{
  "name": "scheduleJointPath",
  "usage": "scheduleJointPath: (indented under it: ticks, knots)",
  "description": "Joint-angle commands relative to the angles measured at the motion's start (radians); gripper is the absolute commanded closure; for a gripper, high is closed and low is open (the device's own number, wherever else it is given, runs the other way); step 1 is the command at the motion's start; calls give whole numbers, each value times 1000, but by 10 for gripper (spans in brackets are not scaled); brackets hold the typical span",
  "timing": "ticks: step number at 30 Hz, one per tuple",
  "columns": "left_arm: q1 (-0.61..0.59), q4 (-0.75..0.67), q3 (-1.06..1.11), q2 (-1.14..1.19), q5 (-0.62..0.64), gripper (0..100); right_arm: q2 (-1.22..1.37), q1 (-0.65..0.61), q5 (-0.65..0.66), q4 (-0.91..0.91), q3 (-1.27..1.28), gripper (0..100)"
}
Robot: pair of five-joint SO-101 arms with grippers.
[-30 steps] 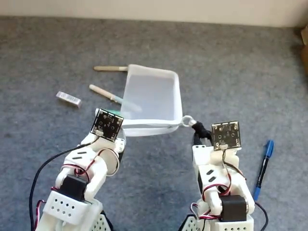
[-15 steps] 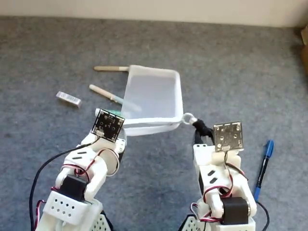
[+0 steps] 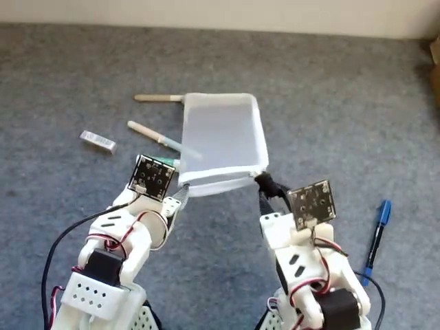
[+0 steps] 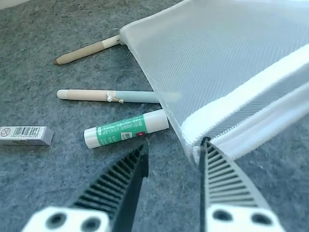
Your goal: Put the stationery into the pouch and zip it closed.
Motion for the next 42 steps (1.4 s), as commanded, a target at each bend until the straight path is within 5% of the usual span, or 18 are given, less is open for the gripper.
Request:
scheduleJointPath:
  ticks: [1,18,26,30,34,42]
  knots:
    - [12,-51,-4,-8,11,822,-16,-67,-5,28,-114,995]
    - [-97,-241,91,-4,74,831,-16,-105,-5,35,-134,995]
    - [-91,-241,84,-5,72,992,-16,-105,-5,36,-128,995]
    - [-90,-241,76,-13,72,994,-16,-104,-5,36,-127,995]
    - [-51,-107,-21,-12,75,994,-16,-102,-5,56,-128,978]
    - [35,176,-295,-4,77,994,-16,18,8,64,-127,789]
